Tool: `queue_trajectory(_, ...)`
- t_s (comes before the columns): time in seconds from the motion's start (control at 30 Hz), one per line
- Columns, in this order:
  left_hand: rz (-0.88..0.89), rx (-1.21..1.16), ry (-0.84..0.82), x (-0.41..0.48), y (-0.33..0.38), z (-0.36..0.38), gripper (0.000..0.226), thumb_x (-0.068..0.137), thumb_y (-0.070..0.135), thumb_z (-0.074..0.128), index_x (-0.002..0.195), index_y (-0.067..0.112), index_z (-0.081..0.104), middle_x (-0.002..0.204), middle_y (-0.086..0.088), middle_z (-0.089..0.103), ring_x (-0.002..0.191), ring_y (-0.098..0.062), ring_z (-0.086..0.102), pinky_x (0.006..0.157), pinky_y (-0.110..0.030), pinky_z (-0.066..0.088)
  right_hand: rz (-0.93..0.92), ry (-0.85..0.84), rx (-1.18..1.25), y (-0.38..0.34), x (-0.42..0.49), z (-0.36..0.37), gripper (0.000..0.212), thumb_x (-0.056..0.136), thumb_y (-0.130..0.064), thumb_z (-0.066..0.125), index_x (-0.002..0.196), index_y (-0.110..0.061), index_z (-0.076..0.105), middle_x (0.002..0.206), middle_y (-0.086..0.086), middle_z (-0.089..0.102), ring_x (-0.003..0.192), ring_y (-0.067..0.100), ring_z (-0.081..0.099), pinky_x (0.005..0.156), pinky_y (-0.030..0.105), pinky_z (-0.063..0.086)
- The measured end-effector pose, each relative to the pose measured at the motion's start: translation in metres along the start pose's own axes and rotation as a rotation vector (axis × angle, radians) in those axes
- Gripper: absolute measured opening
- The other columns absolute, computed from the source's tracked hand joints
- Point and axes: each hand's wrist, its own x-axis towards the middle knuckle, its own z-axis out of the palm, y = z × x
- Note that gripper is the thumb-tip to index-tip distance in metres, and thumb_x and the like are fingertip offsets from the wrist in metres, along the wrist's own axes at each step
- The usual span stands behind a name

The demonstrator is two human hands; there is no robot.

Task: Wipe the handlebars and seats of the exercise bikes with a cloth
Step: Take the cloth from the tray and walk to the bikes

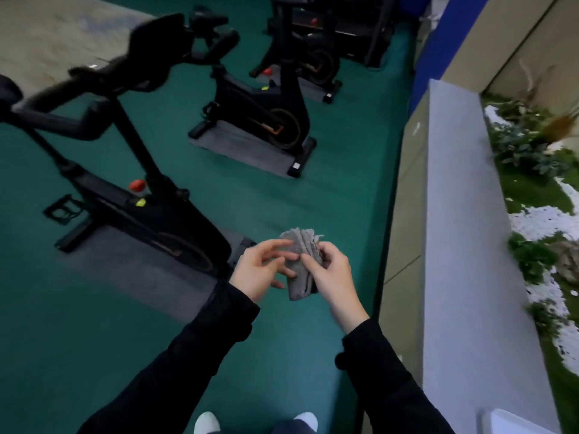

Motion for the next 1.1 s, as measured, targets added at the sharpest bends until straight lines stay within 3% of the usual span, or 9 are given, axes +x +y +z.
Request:
queue_trajectory(0.13,0.009,0.095,0.286,-0.016,-0.018,-0.066,0.014,0.09,0.009,0.058,0.102,0.016,0.063,0.086,0.0,0.063,0.07,-0.013,0.057,0.053,-0.024,0.047,-0.025,-0.163,0.037,-0.016,-0.017,0.053,0.004,0.089,-0.007,0.061,0.09,-0.01,0.064,0.092,0.012,0.07,0.084,0.018,0.062,0.084,0.045,0.051)
queue_trajectory(0.2,-0.021,0.051,0.311,-0.024,-0.021,-0.093,0.017,0.089,0.015,0.063,0.105,0.013,0.061,0.093,-0.004,0.064,0.079,-0.015,0.056,0.066,-0.029,0.047,-0.042,-0.263,0.055,-0.026,-0.025,0.082,0.008,0.09,-0.003,0.059,0.092,-0.009,0.063,0.091,0.008,0.07,0.084,0.013,0.062,0.08,0.037,0.051)
queue_trajectory(0.3,0.002,0.037,0.36,-0.037,-0.023,-0.133,0.003,0.087,0.015,0.065,0.089,0.015,0.063,0.087,-0.005,0.066,0.077,-0.015,0.057,0.065,-0.03,0.047,-0.051,-0.391,0.087,-0.039,-0.037,0.125,0.016,0.092,-0.001,0.054,0.095,-0.014,0.061,0.09,-0.003,0.067,0.084,0.005,0.062,0.076,0.021,0.049)
queue_trajectory(0.47,0.07,0.004,0.434,-0.064,-0.022,-0.192,0.013,0.085,0.008,0.066,0.078,0.016,0.058,0.077,-0.002,0.06,0.071,-0.014,0.057,0.065,-0.029,0.052,-0.062,-0.438,0.124,-0.053,-0.059,0.192,0.007,0.094,-0.019,0.059,0.101,-0.018,0.061,0.095,-0.003,0.069,0.088,0.006,0.066,0.073,0.021,0.051)
queue_trajectory(0.53,0.092,-0.008,0.458,-0.075,-0.024,-0.214,0.013,0.085,0.008,0.067,0.078,0.014,0.058,0.075,0.001,0.059,0.066,-0.009,0.055,0.059,-0.019,0.05,-0.11,-0.426,0.091,-0.059,-0.066,0.216,0.008,0.094,-0.021,0.06,0.099,-0.016,0.061,0.094,-0.001,0.069,0.087,0.01,0.067,0.074,0.025,0.052)
queue_trajectory(0.7,0.039,0.186,0.572,-0.104,-0.042,-0.272,0.004,0.086,0.023,0.066,0.085,0.021,0.062,0.081,0.005,0.064,0.076,-0.015,0.061,0.071,-0.024,0.047,-0.184,-0.428,-0.002,-0.067,-0.073,0.252,0.002,0.093,-0.02,0.06,0.094,-0.02,0.062,0.091,-0.004,0.069,0.087,0.012,0.065,0.081,0.035,0.055)
queue_trajectory(0.87,-0.002,0.484,0.626,-0.124,-0.062,-0.315,0.008,0.088,0.026,0.063,0.091,0.019,0.064,0.089,0.007,0.064,0.077,-0.01,0.056,0.071,-0.02,0.04,-0.25,-0.439,-0.111,-0.076,-0.068,0.278,0.009,0.093,-0.023,0.061,0.093,-0.014,0.062,0.091,0.003,0.068,0.09,0.022,0.064,0.086,0.046,0.052)
queue_trajectory(1.0,-0.059,0.673,0.598,-0.131,-0.077,-0.337,0.022,0.09,0.03,0.059,0.106,0.014,0.062,0.102,0.0,0.064,0.085,-0.016,0.059,0.078,-0.028,0.046,-0.308,-0.514,-0.147,-0.081,-0.058,0.304,0.012,0.093,-0.024,0.06,0.093,-0.012,0.06,0.089,0.006,0.066,0.086,0.025,0.062,0.082,0.042,0.051)
queue_trajectory(1.1,-0.152,0.824,0.573,-0.134,-0.087,-0.352,0.031,0.093,0.036,0.052,0.116,0.017,0.058,0.114,0.002,0.063,0.103,-0.018,0.058,0.086,-0.031,0.046,-0.35,-0.532,-0.169,-0.083,-0.044,0.324,0.011,0.093,-0.025,0.059,0.091,-0.015,0.058,0.081,-0.003,0.063,0.077,0.015,0.057,0.073,0.027,0.046)
